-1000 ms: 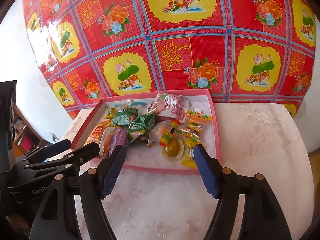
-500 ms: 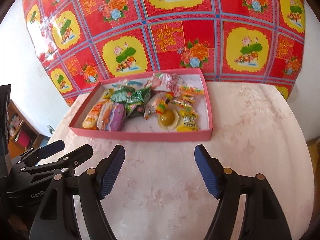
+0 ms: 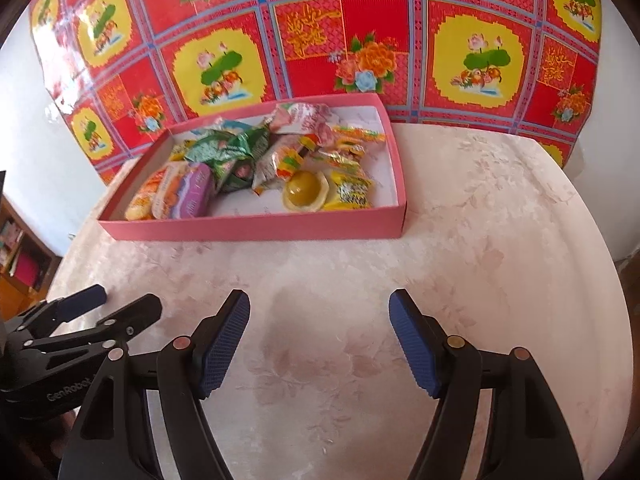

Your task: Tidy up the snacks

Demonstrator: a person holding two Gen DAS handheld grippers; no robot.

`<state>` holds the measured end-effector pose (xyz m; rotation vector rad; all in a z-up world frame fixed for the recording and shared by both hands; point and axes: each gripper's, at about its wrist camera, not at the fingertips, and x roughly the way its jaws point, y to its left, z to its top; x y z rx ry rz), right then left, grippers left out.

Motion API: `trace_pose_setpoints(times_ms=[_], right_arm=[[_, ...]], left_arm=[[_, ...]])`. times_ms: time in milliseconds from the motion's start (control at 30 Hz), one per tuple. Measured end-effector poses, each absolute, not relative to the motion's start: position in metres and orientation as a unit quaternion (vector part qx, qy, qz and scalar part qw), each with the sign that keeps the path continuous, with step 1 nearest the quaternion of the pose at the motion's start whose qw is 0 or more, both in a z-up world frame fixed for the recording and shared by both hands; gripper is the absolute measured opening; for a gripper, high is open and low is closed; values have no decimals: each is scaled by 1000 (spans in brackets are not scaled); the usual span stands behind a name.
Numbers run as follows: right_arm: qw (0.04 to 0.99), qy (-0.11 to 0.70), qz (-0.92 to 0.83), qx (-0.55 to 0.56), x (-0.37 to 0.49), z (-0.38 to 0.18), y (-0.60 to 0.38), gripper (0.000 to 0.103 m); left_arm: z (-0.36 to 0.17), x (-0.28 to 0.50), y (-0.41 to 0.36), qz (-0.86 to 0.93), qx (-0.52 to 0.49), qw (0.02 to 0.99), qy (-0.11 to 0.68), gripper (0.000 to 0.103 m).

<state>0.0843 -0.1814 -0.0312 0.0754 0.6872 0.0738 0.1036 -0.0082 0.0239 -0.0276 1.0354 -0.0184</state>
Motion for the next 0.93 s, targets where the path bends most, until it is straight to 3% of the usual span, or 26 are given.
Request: trace_pose_setpoints(times_ms=[933], right_arm=[[944,328,8,-7,83,-39,-170,75]], left_arm=[[18,101,-13,0,12,873,487,85]])
